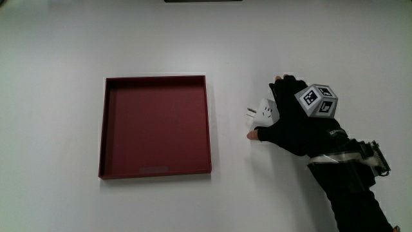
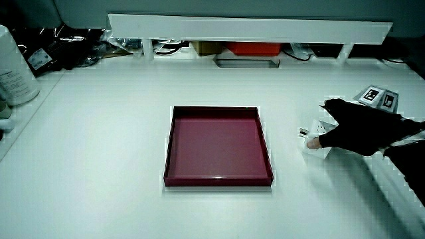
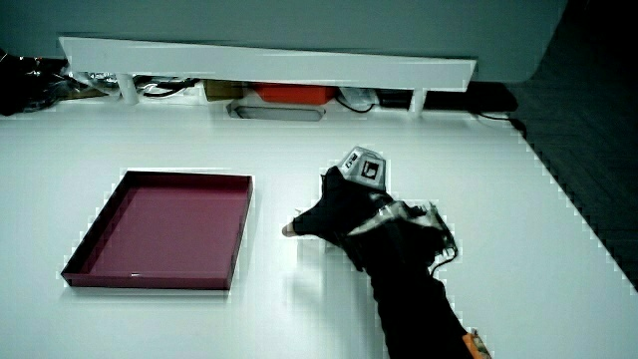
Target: Pick socket
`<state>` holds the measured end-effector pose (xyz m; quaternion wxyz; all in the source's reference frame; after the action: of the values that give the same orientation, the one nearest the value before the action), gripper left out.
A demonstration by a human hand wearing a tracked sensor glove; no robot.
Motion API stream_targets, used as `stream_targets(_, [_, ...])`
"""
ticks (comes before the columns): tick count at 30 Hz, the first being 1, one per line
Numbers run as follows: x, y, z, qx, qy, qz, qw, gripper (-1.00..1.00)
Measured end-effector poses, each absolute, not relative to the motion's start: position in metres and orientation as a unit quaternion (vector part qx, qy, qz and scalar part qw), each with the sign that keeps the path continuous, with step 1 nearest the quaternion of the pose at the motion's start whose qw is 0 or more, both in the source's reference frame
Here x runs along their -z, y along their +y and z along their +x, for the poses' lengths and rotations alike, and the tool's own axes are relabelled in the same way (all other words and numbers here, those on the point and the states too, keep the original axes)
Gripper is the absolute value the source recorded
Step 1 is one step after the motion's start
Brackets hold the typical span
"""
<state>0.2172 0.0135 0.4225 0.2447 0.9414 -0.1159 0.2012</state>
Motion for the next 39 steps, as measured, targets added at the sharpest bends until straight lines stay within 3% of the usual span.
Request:
stream_targets(9, [-0.450,-0.029,0.192,-0.202,-0.087,0.920,0.325,0.00])
stream_targets(19, [-0.491,-0.046,0.190,-0.190,-0.053,0.903,0.381,0.00])
stream_targets(30, [-0.512,-0.049,0.193,-0.196,-0.035,0.895,0.398,0.00])
stream_targets(39, [-0.510,-0.049,0.193,-0.218,-0.038,0.898,0.380,0.41])
